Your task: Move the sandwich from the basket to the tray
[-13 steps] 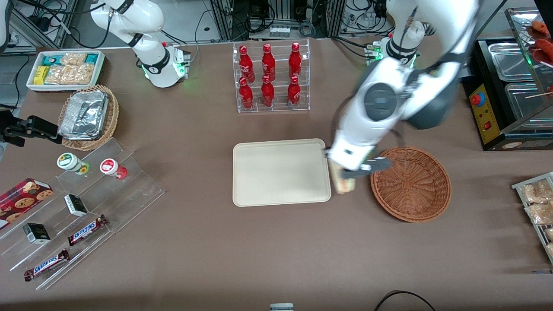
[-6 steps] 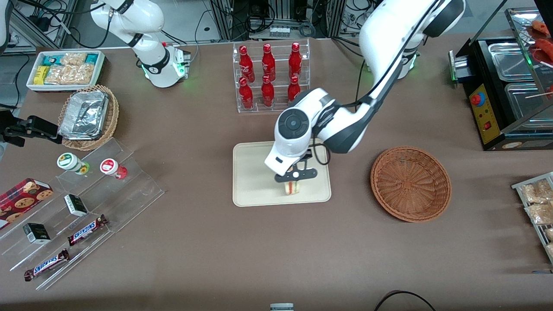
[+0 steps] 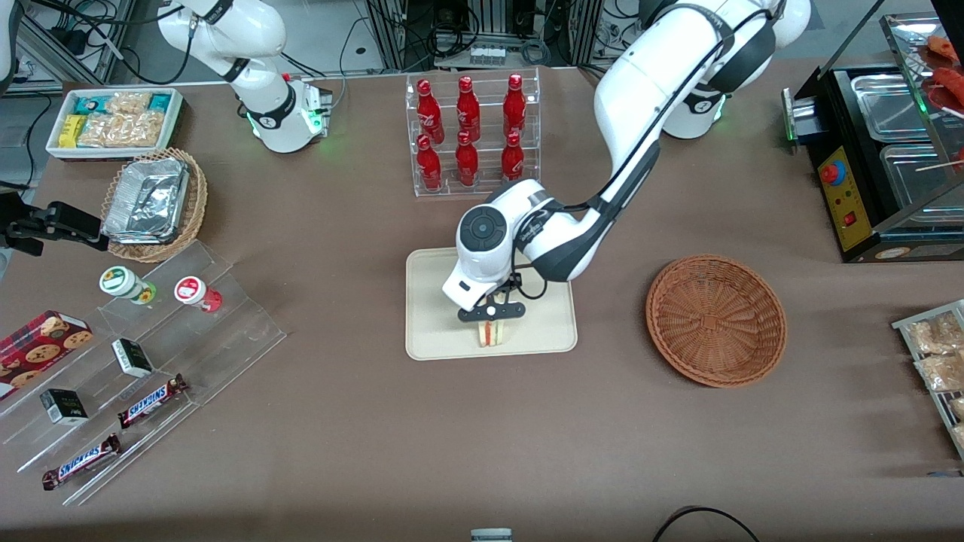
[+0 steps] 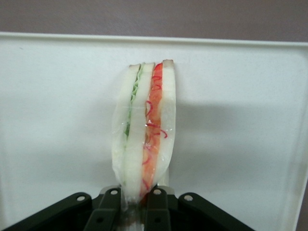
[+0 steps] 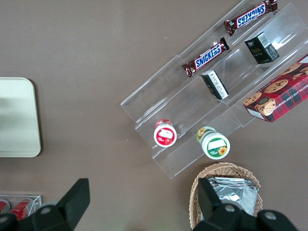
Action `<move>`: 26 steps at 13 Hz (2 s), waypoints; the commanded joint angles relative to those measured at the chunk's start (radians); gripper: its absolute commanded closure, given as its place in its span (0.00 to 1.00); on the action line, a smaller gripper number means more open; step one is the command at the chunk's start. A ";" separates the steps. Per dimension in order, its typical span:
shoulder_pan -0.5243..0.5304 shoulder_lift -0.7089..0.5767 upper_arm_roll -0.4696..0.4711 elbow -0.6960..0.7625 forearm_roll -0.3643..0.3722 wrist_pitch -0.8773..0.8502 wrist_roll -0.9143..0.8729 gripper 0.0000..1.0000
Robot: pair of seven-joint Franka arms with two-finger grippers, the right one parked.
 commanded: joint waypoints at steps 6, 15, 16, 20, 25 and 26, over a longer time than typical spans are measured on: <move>-0.009 -0.026 0.007 0.042 0.013 -0.080 -0.032 0.00; 0.158 -0.320 0.009 0.045 -0.139 -0.357 -0.028 0.00; 0.204 -0.355 0.007 0.042 -0.141 -0.415 -0.012 0.00; 0.360 -0.464 0.007 0.039 -0.161 -0.600 0.159 0.00; 0.502 -0.563 0.007 -0.040 -0.161 -0.609 0.301 0.00; 0.523 -0.579 0.007 -0.053 -0.161 -0.609 0.325 0.00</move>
